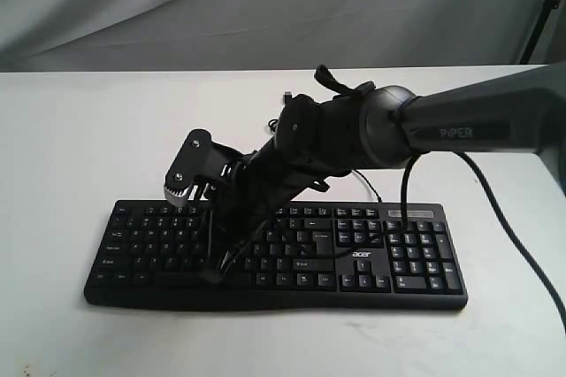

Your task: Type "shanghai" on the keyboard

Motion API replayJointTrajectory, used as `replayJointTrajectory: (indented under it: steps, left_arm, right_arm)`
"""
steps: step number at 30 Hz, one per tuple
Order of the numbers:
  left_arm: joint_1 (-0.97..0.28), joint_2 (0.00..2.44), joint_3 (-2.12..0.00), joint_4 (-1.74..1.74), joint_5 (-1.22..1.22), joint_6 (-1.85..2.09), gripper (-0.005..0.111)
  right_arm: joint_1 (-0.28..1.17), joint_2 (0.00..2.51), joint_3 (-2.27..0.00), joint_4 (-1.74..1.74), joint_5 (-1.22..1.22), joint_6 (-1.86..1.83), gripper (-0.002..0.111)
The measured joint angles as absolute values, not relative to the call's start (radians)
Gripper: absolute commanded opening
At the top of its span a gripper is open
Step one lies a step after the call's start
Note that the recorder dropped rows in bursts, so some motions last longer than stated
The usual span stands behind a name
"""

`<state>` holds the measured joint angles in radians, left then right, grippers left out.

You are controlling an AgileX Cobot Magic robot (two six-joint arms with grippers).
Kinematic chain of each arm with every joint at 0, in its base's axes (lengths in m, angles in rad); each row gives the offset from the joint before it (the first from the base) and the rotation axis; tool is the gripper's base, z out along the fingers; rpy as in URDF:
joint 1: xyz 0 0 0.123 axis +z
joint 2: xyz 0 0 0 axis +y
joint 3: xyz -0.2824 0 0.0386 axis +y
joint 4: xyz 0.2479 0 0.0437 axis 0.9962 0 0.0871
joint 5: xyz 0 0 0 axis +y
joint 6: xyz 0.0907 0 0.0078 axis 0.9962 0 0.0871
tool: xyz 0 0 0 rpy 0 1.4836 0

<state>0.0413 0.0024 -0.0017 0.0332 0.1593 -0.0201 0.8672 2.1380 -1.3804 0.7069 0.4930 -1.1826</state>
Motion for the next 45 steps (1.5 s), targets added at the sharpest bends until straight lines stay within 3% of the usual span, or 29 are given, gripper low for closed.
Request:
replayJointTrajectory:
  steps: [15, 29, 45]
  left_arm:
    - [0.041, 0.002, -0.002, 0.033, 0.159, -0.02, 0.0]
    - [0.041, 0.002, -0.002, 0.033, 0.159, -0.02, 0.0]
    - [0.041, 0.002, -0.002, 0.033, 0.159, -0.02, 0.0]
  right_arm:
    - [0.878, 2.122, -1.404, 0.713, 0.485, -1.185, 0.0]
    - [0.985, 2.352, -1.824, 0.562, 0.61, -0.977, 0.0]
    - [0.987, 2.382, -1.845, 0.527, 0.668, -0.939, 0.0]
